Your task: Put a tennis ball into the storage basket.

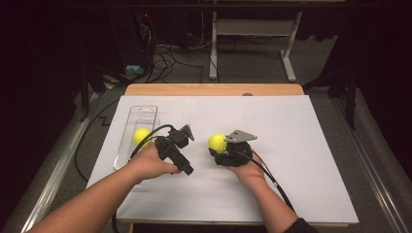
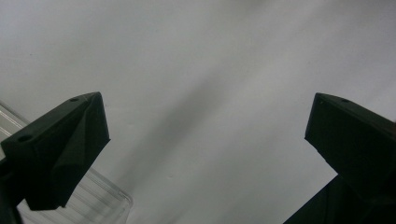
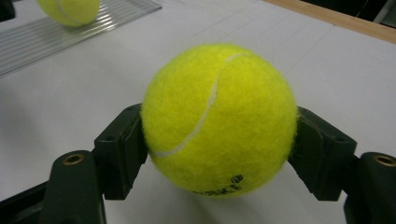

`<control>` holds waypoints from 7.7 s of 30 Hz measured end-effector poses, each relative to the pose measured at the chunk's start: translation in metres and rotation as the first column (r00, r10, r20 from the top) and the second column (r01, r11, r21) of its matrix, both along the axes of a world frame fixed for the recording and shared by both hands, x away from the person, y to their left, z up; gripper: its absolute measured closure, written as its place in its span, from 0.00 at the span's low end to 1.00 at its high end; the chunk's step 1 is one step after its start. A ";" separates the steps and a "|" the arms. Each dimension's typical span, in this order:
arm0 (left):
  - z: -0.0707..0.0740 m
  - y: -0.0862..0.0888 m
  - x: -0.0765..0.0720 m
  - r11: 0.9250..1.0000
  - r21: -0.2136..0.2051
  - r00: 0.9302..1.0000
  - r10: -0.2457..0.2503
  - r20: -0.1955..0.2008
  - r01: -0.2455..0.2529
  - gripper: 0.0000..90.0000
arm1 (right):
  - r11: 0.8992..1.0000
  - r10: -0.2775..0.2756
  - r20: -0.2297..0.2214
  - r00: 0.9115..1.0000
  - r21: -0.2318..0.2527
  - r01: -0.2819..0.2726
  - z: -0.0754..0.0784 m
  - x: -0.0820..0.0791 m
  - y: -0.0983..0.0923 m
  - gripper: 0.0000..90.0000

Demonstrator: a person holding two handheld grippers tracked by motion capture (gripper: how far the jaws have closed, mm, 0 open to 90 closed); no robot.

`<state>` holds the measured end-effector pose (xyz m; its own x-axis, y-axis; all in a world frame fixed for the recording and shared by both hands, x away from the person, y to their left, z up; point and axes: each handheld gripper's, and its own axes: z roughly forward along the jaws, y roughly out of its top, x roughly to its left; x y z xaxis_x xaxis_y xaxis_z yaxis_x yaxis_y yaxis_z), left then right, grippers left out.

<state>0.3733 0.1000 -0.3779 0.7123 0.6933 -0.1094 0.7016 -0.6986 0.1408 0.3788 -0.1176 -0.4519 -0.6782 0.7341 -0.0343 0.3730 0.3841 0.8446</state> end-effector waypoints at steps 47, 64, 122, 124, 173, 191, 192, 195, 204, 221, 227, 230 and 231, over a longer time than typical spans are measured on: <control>0.045 -0.062 -0.008 0.994 -0.035 0.995 -0.102 0.013 0.103 0.01 | 0.988 0.114 0.113 0.987 0.087 -0.124 -0.002 -0.094 -0.029 0.30; 0.027 -0.092 -0.012 0.989 -0.037 0.988 -0.146 -0.048 0.145 0.01 | 0.981 0.157 0.130 0.979 0.098 -0.170 0.002 -0.104 -0.013 0.30; 0.042 0.006 0.020 0.998 -0.038 0.997 0.048 -0.054 -0.050 0.30 | 0.996 -0.006 0.122 0.992 0.089 -0.005 -0.002 -0.083 -0.082 0.00; 0.045 0.015 0.021 0.997 -0.038 0.997 0.063 -0.050 -0.065 0.30 | 0.996 -0.017 0.127 0.992 0.093 0.005 -0.002 -0.082 -0.088 0.00; 0.027 0.137 0.027 0.955 0.087 0.955 0.291 -0.061 -0.285 0.30 | 0.988 -0.140 0.130 0.982 0.076 0.131 -0.005 -0.085 -0.148 0.00; 0.017 0.131 0.028 0.957 0.066 0.957 0.286 -0.037 -0.284 0.09 | 0.989 -0.132 0.130 0.983 0.079 0.122 -0.005 -0.086 -0.146 0.00; 0.019 0.131 0.028 0.957 0.069 0.958 0.284 -0.030 -0.281 0.02 | 0.989 -0.131 0.130 0.983 0.078 0.122 -0.005 -0.086 -0.146 0.00; 0.028 0.128 0.027 0.960 0.048 0.961 0.278 -0.009 -0.277 0.01 | 0.989 -0.132 0.129 0.983 0.076 0.123 -0.005 -0.086 -0.146 0.00; 0.032 0.096 0.024 0.977 0.022 0.977 0.212 0.007 -0.212 0.01 | 0.989 -0.132 0.130 0.983 0.079 0.123 -0.005 -0.086 -0.145 0.00; 0.015 0.016 0.024 0.997 -0.036 0.997 0.071 0.021 -0.070 0.01 | 0.990 -0.127 0.128 0.984 0.083 0.117 -0.005 -0.086 -0.146 0.00; -0.001 -0.001 0.015 0.995 -0.097 0.996 0.046 0.080 -0.039 0.01 | 0.990 -0.121 0.129 0.984 0.081 0.111 -0.005 -0.086 -0.144 0.00; -0.012 -0.005 0.010 0.988 -0.146 0.992 0.062 0.111 -0.046 0.01 | 0.991 -0.116 0.126 0.985 0.079 0.107 -0.005 -0.086 -0.143 0.00; -0.015 -0.005 0.009 0.986 -0.161 0.991 0.067 0.116 -0.048 0.01 | 0.991 -0.115 0.128 0.985 0.079 0.106 -0.005 -0.086 -0.143 0.00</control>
<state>0.3821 0.0947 -0.3930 0.6865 0.7143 -0.1358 0.7109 -0.6201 0.3319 0.2929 -0.2602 -0.4571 -0.5858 0.8080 -0.0623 0.2935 0.2832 0.9131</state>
